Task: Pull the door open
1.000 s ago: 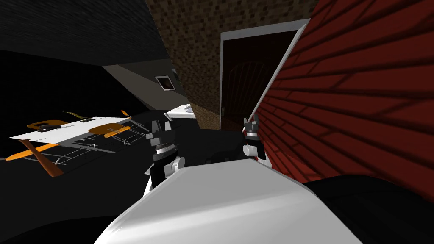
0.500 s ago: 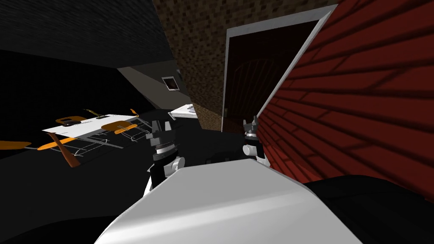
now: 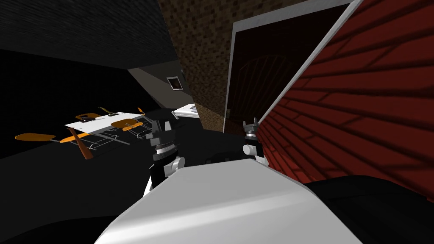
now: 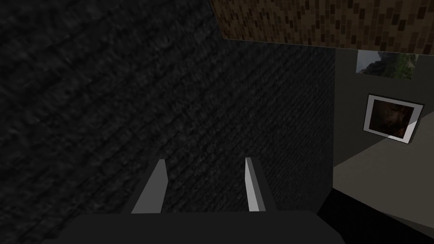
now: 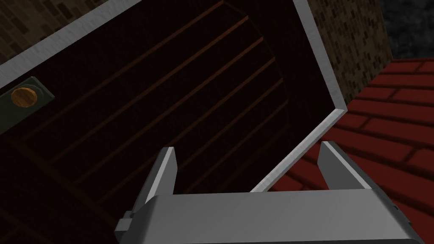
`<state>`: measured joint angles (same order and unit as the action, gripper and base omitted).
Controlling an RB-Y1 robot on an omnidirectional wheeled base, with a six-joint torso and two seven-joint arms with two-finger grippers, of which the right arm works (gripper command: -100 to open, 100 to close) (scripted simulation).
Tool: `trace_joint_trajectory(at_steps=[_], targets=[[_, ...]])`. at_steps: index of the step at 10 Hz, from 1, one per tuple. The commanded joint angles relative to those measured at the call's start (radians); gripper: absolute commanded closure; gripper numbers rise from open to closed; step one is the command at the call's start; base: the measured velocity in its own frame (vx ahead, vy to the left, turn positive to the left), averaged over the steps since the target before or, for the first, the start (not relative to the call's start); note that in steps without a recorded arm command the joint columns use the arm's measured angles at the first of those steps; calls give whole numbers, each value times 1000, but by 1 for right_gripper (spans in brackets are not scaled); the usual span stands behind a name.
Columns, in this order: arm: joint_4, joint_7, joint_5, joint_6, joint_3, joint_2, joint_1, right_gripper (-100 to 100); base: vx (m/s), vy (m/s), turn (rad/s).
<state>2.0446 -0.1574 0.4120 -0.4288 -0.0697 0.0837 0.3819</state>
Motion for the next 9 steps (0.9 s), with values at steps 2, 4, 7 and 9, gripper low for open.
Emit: trace_joint_trajectory(at_steps=[2,4,7,9], targets=[[-34,-31,51,-4,-5,2,-8,-100,98,-14,102],[-64,-57,91,-8,-10,5,-15,-100,103,-18,112],[-109,-95,151,-16,-17,9,-26,-100,103,-15,110],[-139,-120,191,-20,-22,11,-33,-100,97,-23,106]])
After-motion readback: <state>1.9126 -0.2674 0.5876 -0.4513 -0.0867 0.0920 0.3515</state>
